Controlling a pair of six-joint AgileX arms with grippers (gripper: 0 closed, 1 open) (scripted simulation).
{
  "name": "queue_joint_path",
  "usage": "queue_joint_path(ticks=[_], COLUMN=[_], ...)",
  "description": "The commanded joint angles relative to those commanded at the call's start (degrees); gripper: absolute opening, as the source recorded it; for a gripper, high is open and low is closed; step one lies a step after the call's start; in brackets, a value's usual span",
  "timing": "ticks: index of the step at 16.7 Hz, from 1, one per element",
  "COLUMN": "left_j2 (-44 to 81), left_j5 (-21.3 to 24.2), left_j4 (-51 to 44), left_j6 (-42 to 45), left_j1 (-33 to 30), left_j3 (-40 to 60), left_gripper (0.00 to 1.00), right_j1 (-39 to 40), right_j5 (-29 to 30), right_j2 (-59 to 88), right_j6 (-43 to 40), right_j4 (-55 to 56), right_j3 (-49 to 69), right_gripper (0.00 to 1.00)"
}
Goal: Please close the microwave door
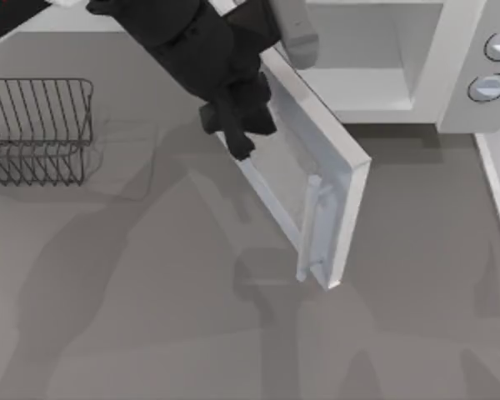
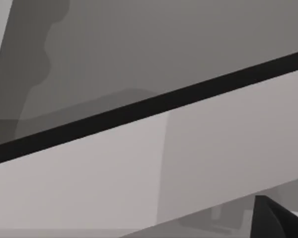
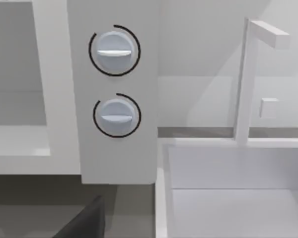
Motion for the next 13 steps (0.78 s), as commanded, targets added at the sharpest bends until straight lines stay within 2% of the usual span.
queue_joint_path(ticks=[13], left_j2=[3.6], left_j5=[-1.3], left_j4=[0.0], left_j6=[-3.7], left_j1=[-3.5], left_j3=[4.4], left_gripper=[0.00], right_j1=[0.0], right_j5=[0.0], right_j2=[0.0], right_j6=[0.0], right_j4=[0.0], right_j3=[0.0], right_gripper=[1.00])
